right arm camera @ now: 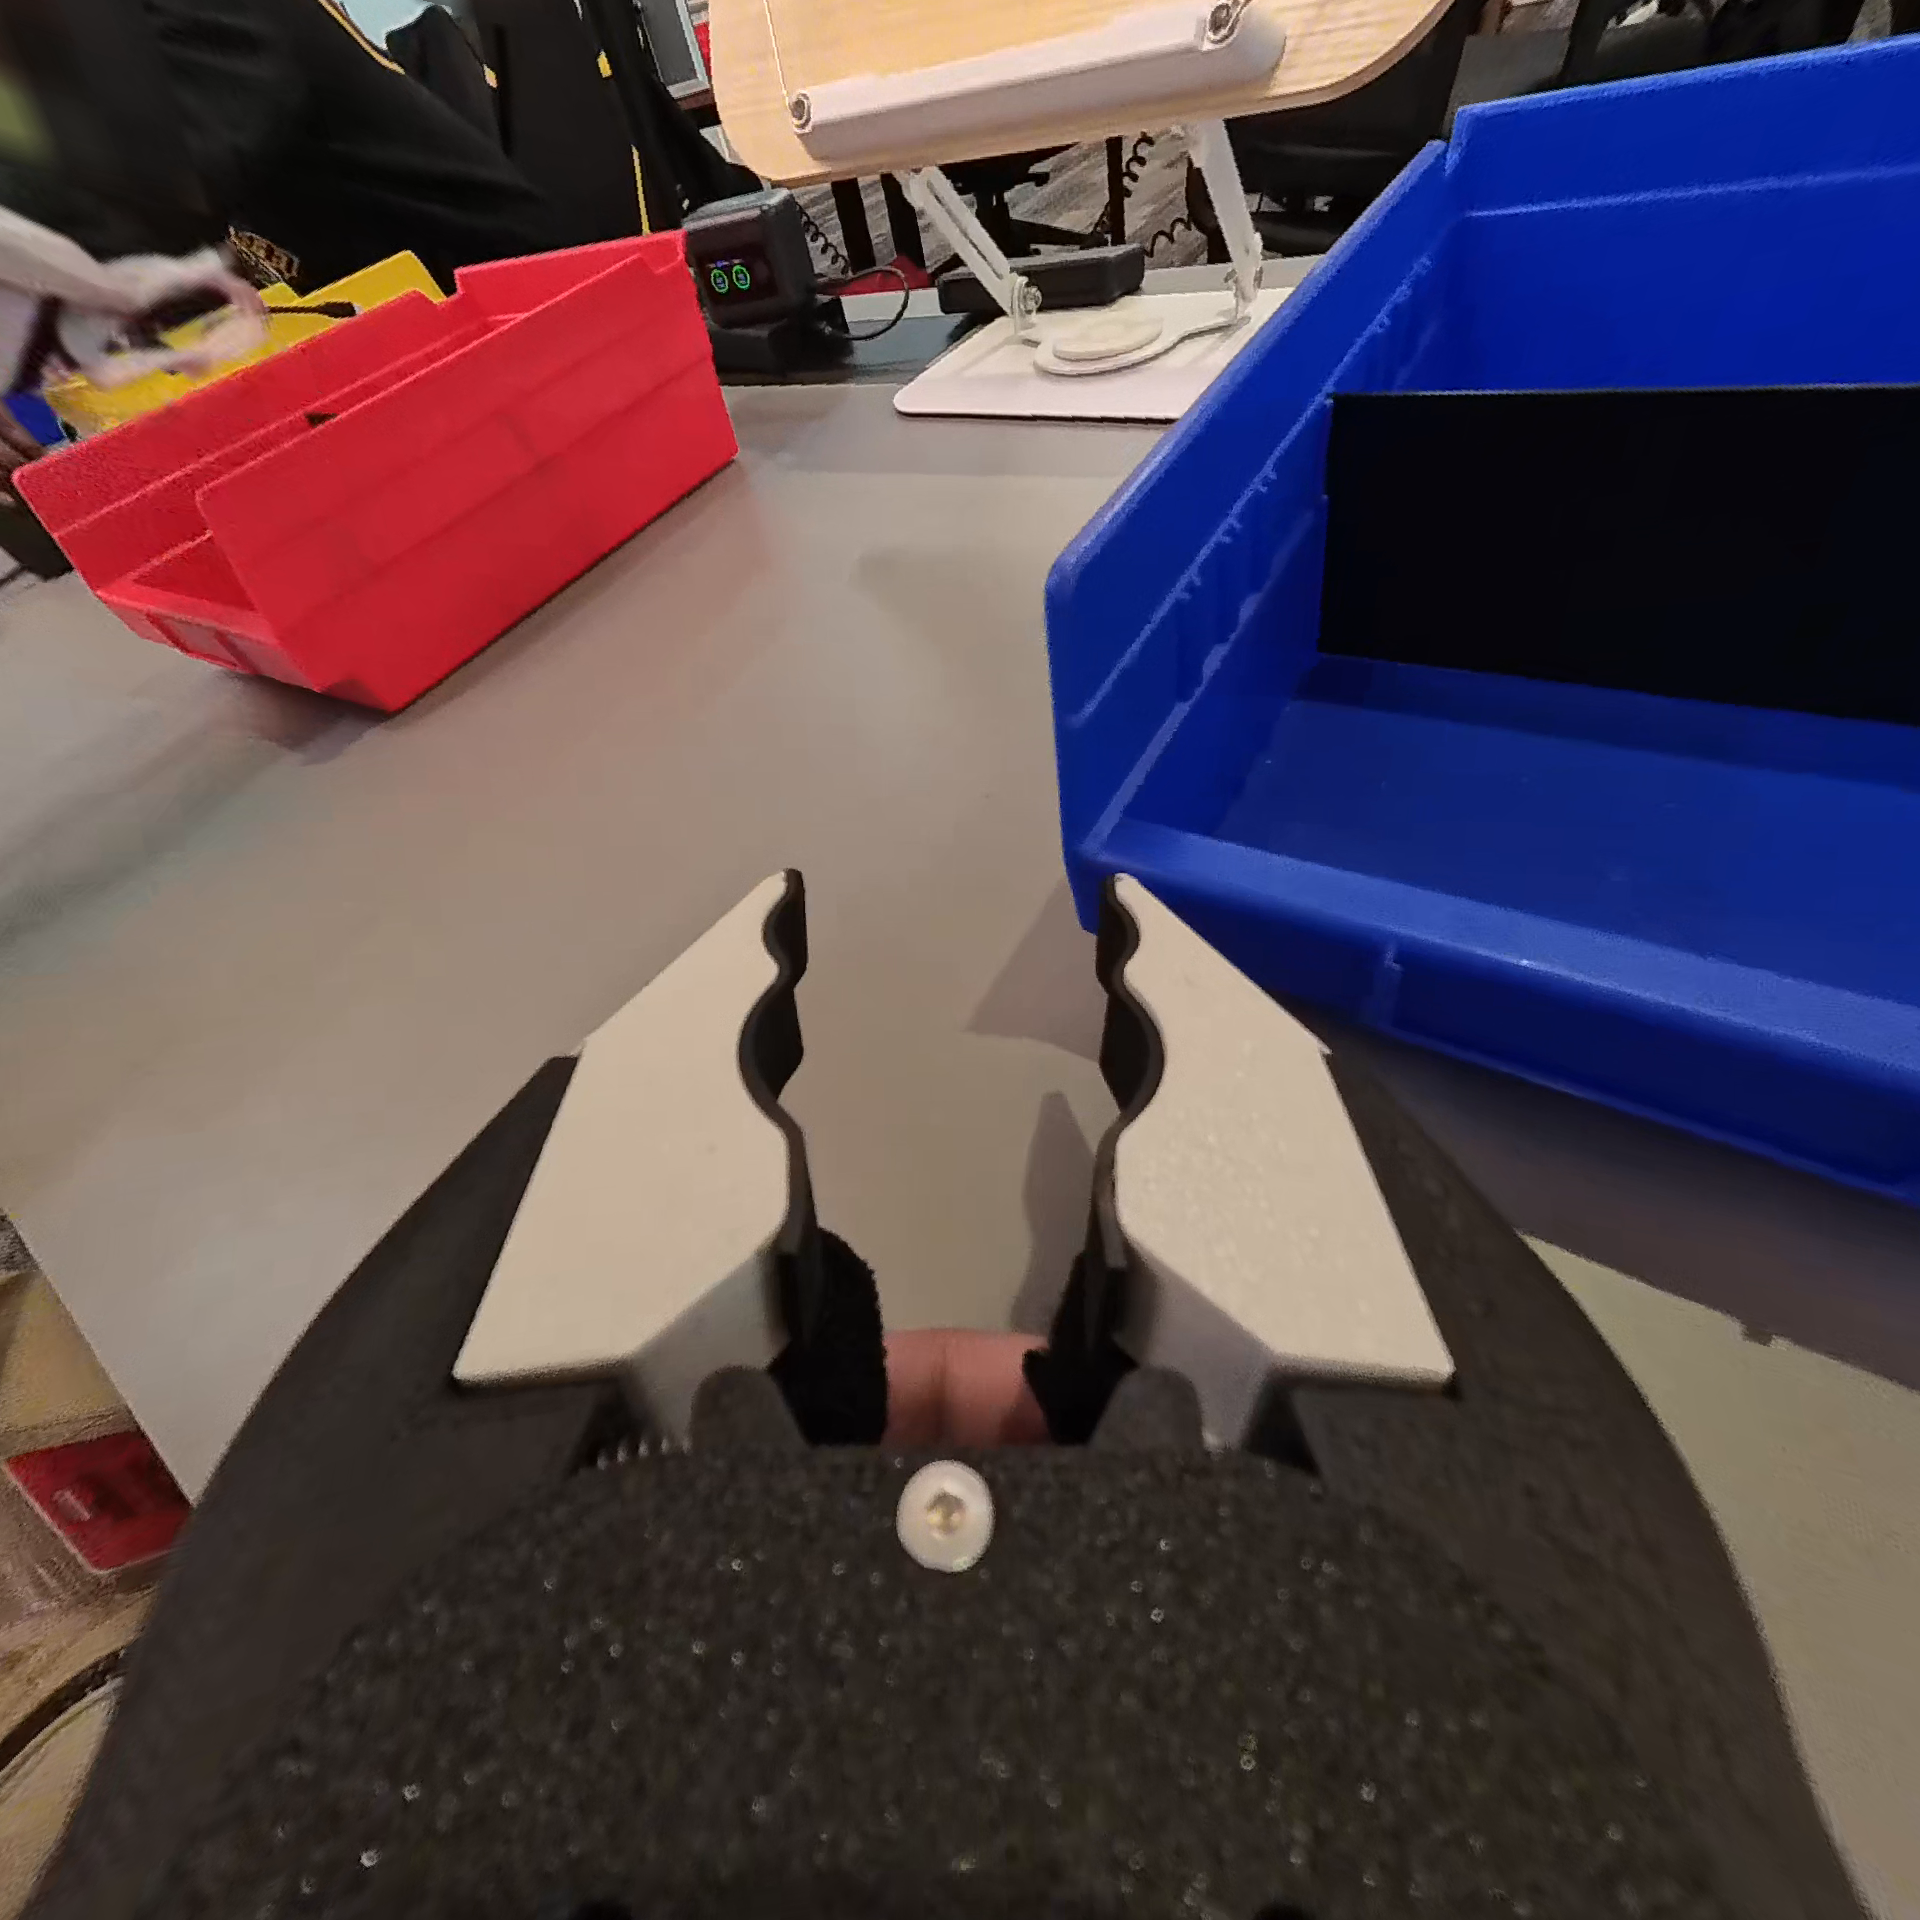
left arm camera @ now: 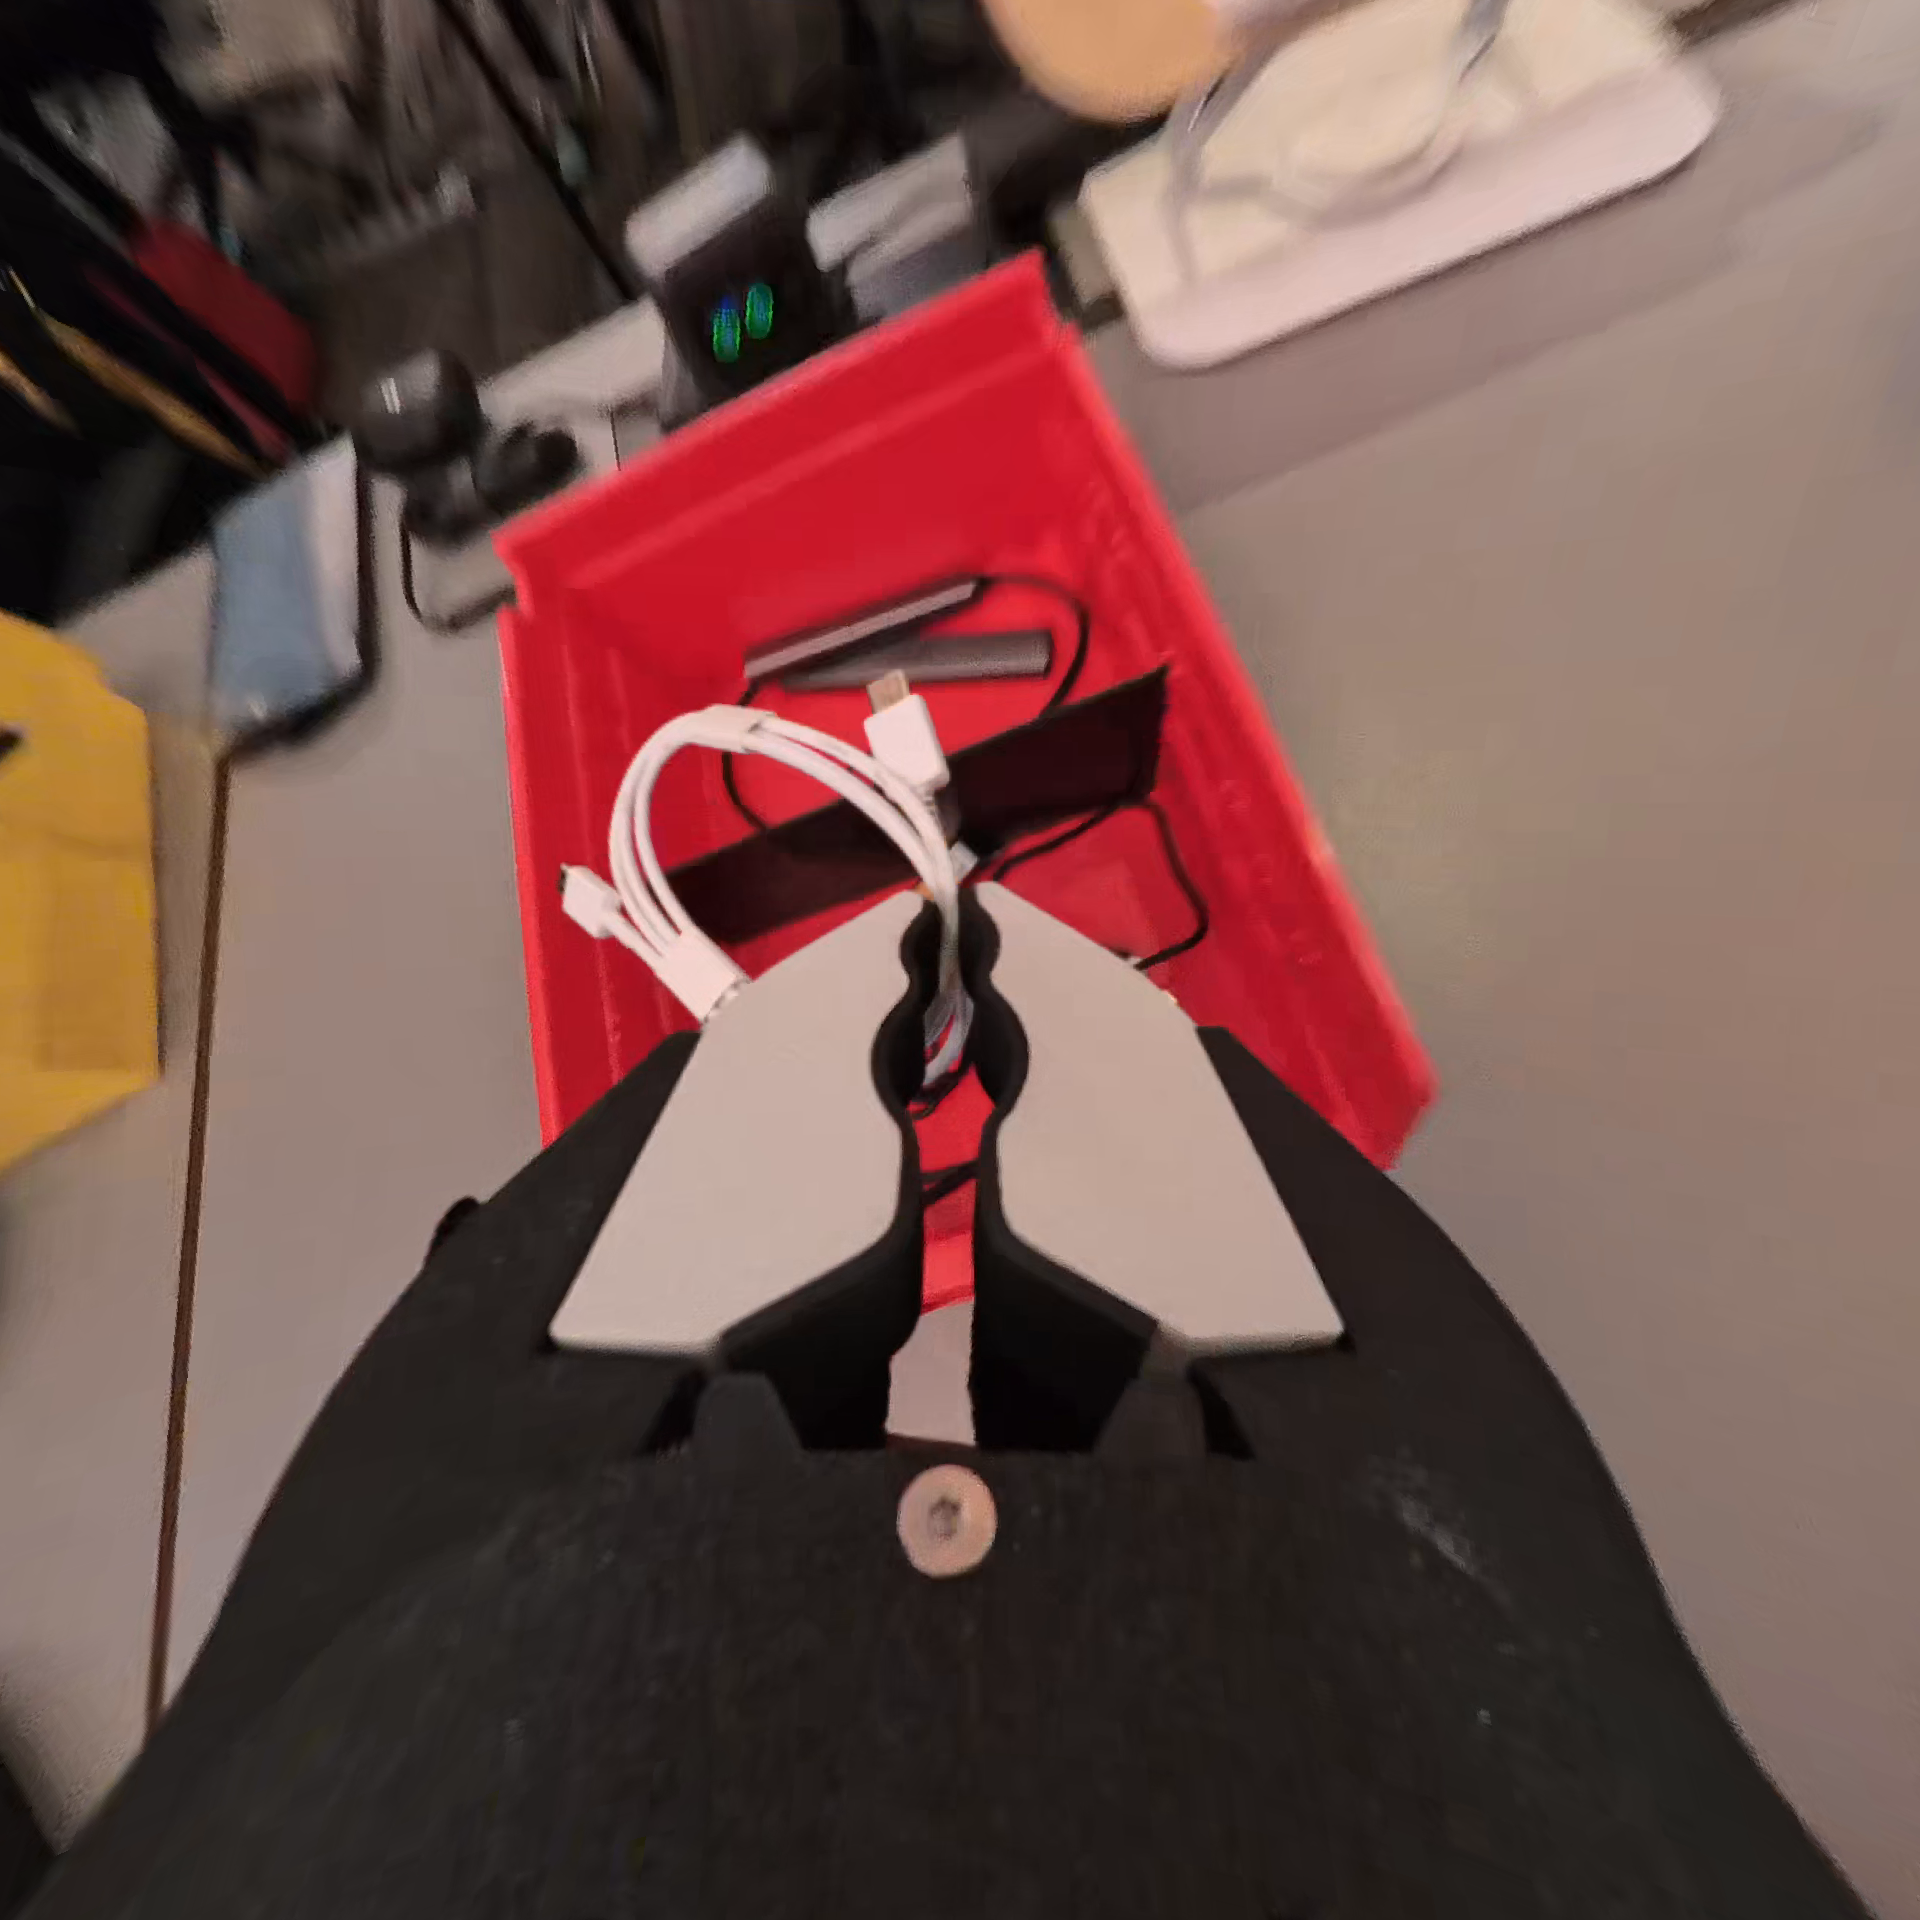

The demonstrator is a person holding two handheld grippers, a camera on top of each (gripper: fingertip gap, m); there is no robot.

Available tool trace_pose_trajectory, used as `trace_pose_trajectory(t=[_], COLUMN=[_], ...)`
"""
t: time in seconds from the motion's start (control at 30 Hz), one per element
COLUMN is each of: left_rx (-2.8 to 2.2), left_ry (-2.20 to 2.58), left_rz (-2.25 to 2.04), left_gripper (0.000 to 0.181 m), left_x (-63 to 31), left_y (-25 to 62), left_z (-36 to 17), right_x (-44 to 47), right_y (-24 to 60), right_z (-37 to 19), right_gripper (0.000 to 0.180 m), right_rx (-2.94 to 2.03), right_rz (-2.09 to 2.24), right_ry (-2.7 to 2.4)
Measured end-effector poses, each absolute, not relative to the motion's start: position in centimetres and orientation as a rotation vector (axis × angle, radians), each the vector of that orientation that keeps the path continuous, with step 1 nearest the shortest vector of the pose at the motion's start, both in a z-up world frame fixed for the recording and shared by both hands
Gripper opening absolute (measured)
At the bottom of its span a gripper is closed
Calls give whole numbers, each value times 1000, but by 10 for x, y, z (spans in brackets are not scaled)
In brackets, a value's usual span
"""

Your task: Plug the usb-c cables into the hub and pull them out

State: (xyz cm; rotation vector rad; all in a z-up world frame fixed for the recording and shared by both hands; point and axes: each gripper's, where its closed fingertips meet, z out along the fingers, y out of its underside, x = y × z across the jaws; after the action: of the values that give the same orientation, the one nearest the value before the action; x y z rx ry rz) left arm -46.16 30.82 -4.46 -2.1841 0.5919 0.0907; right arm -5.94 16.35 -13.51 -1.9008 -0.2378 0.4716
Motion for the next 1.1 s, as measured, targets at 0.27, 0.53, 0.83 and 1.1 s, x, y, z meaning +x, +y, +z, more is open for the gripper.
trace_pose_trajectory(t=[0.27,0.53,0.83,1.1], left_rx=[-1867,-2006,-2154,-2058], left_ry=[1085,1309,1119,819], left_rz=[-402,-518,-913,-595], left_gripper=[3,3,26,36], left_x=[-272,-189,-167,-332], left_y=[194,130,113,231], left_z=[-51,-159,-166,-61], right_x=[-60,-57,-60,-59], right_y=[164,163,162,161], right_z=[-134,-133,-136,-137], right_gripper=[56,55,56,56], right_rx=[-1896,-1894,-1904,-1913], right_rz=[478,478,479,470], right_ry=[-231,-228,-245,-253])
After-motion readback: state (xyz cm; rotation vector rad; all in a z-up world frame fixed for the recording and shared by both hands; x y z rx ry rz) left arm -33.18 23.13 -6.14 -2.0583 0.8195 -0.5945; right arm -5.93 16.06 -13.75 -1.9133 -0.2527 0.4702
